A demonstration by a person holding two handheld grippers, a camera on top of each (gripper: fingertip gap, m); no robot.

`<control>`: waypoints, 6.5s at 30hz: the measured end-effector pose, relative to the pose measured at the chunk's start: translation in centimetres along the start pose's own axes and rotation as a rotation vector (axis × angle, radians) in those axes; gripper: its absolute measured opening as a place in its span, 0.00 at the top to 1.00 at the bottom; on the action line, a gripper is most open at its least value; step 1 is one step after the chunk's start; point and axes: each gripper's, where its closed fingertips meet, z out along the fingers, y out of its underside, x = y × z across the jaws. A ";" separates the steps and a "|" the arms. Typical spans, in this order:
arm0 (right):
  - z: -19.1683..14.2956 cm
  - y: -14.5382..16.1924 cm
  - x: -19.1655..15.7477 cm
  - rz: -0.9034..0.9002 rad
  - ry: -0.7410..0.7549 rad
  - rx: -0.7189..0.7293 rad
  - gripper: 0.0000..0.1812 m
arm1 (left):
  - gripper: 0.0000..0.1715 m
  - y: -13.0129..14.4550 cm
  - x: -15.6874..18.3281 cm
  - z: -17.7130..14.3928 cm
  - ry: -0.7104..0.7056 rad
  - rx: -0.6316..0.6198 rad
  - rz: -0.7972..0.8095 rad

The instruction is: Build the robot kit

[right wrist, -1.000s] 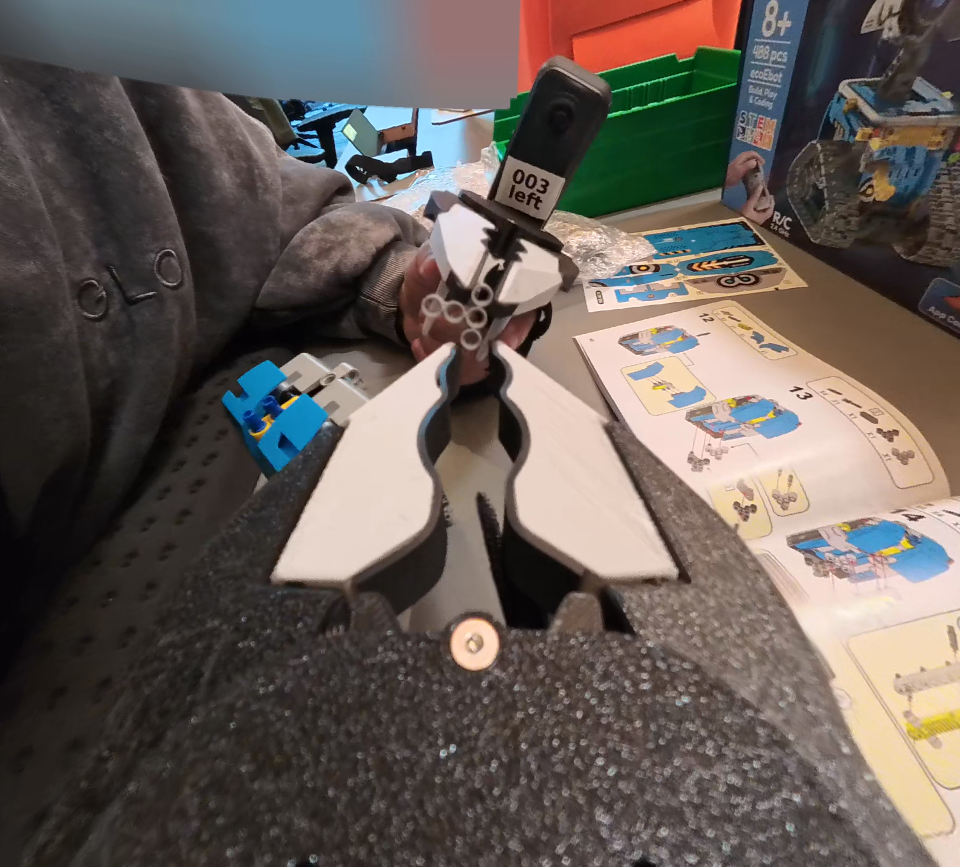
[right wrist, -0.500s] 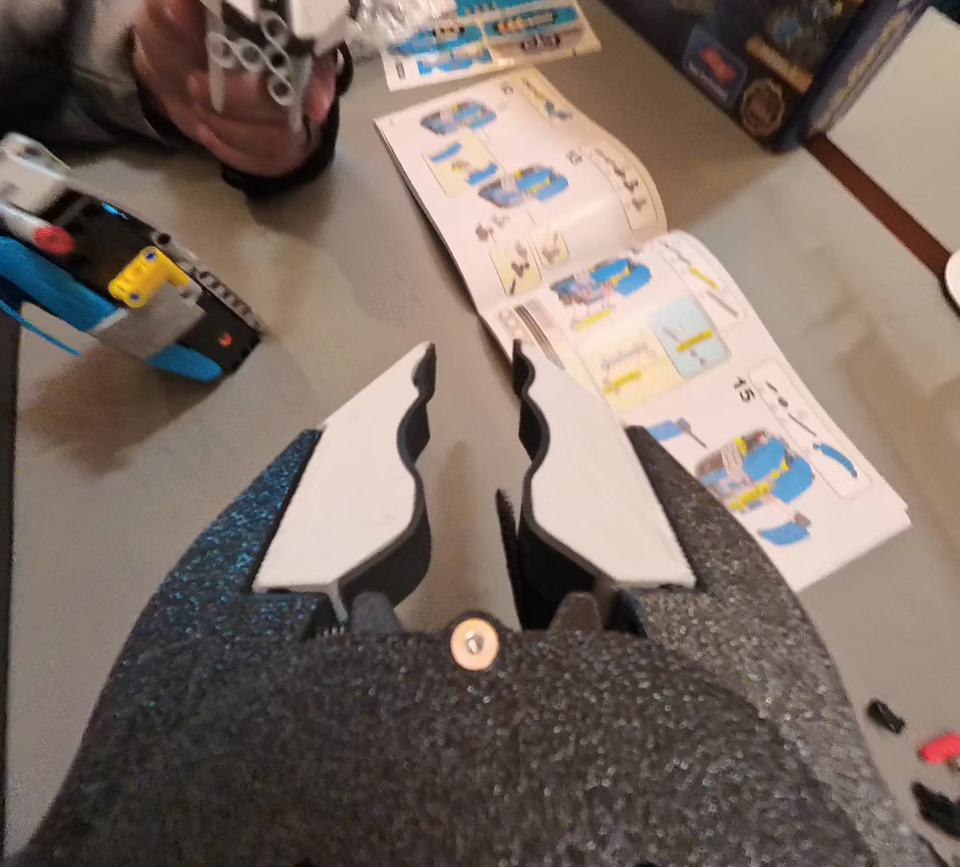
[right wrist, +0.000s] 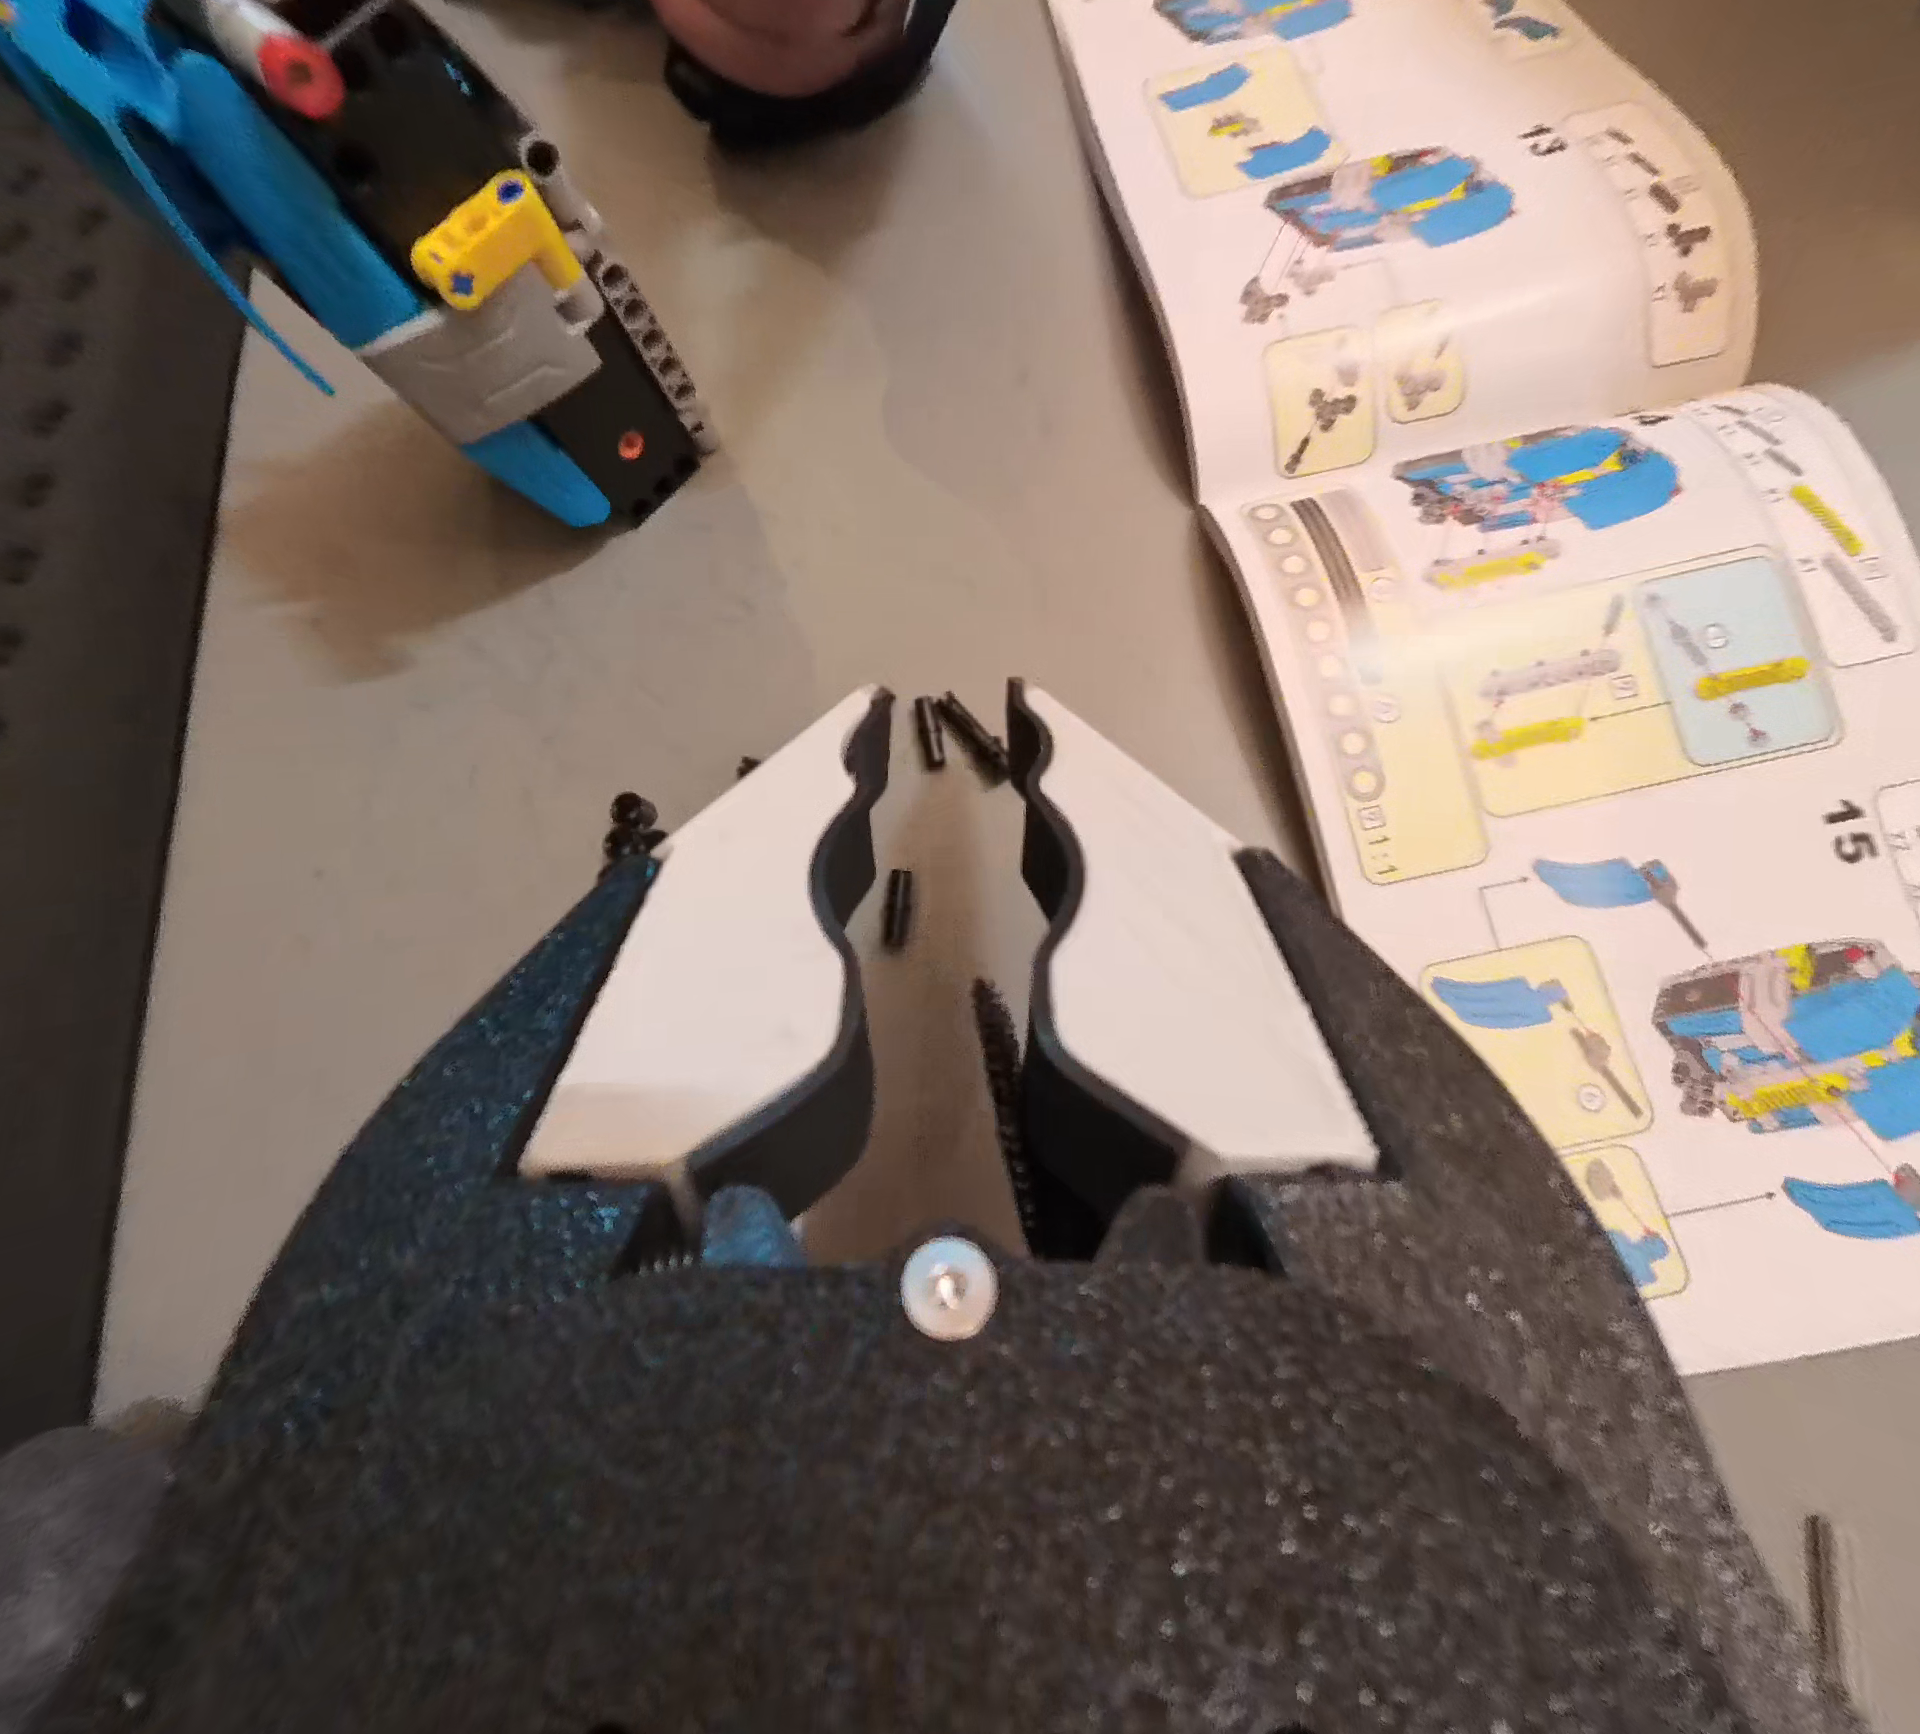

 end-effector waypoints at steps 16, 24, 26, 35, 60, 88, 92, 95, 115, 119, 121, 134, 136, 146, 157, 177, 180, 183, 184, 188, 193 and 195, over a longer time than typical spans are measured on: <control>-1.8 4.0 -1.2 0.053 0.002 -0.246 0.94 | 0.96 0.2 0.0 0.1 0.013 -0.008 -0.022; -1.5 4.3 -1.2 0.038 0.067 -0.289 0.94 | 0.96 0.3 -0.2 0.3 0.011 -0.016 -0.020; -0.9 5.1 -1.2 0.055 0.057 -0.330 0.94 | 0.96 0.3 -0.2 0.3 0.010 -0.017 -0.018; -0.8 2.8 1.2 0.082 0.139 -0.199 0.98 | 0.96 0.3 -0.5 0.4 -0.025 -0.012 0.003; 0.5 -10.2 -0.2 0.006 0.202 0.372 0.98 | 0.96 1.6 -2.1 1.4 -0.395 -0.179 0.633; 1.6 -8.9 -0.8 -0.164 0.278 0.246 0.97 | 0.96 3.1 -2.6 1.8 -0.417 -0.293 0.736; 0.2 -10.6 -1.1 -0.144 0.242 0.388 0.98 | 0.96 1.5 -1.2 1.5 -0.261 -0.145 0.469; -1.8 -12.7 -2.0 -0.153 0.187 0.570 0.98 | 0.96 0.4 -0.1 1.4 -0.131 -0.035 0.262; -1.8 -14.4 -3.1 -0.301 0.281 0.631 0.98 | 0.97 -0.7 2.1 1.5 0.229 0.132 -0.279; -1.7 -14.4 -3.1 -0.293 0.268 0.649 0.98 | 0.97 -0.8 2.1 1.5 0.271 0.143 -0.349; -1.7 -14.5 -3.2 -0.288 0.262 0.666 0.98 | 0.97 -0.8 2.2 1.4 0.290 0.152 -0.379; -1.7 -15.1 -3.7 -0.286 0.241 0.707 0.98 | 0.97 -1.3 3.1 1.2 0.406 0.220 -0.511; -1.6 -15.1 -3.3 -0.262 0.256 0.694 0.98 | 0.97 -1.4 2.6 1.2 0.368 0.225 -0.477; -2.7 -14.5 -2.9 -0.220 0.228 0.658 0.96 | 0.97 -0.9 1.9 1.5 0.285 0.169 -0.397; -1.6 -13.8 -3.0 -0.259 0.244 0.576 0.98 | 0.97 -0.3 2.0 1.8 0.269 0.132 -0.381; -2.7 -14.0 -1.8 -0.114 0.165 0.679 0.98 | 0.89 0.1 1.7 2.0 0.232 0.080 -0.336; -2.4 -13.9 -2.2 -0.145 0.171 0.655 0.98 | 0.90 0.6 2.2 2.3 0.230 0.051 -0.305; -2.2 -13.8 -2.3 -0.150 0.171 0.649 0.98 | 0.94 0.5 2.2 2.3 0.231 0.055 -0.302; -2.2 -13.8 -2.4 -0.147 0.160 0.651 0.98 | 0.95 0.6 2.2 2.3 0.230 0.054 -0.299; -2.1 -13.8 -2.6 -0.139 0.135 0.654 0.98 | 0.96 0.7 2.3 2.3 0.231 0.048 -0.295; -2.0 -13.7 -2.3 -0.096 0.118 0.651 0.98 | 0.97 0.6 2.0 2.2 0.208 0.061 -0.277; -2.5 -13.0 -1.3 -0.056 0.129 0.608 0.89 | 0.97 0.4 1.5 1.9 0.168 0.063 -0.237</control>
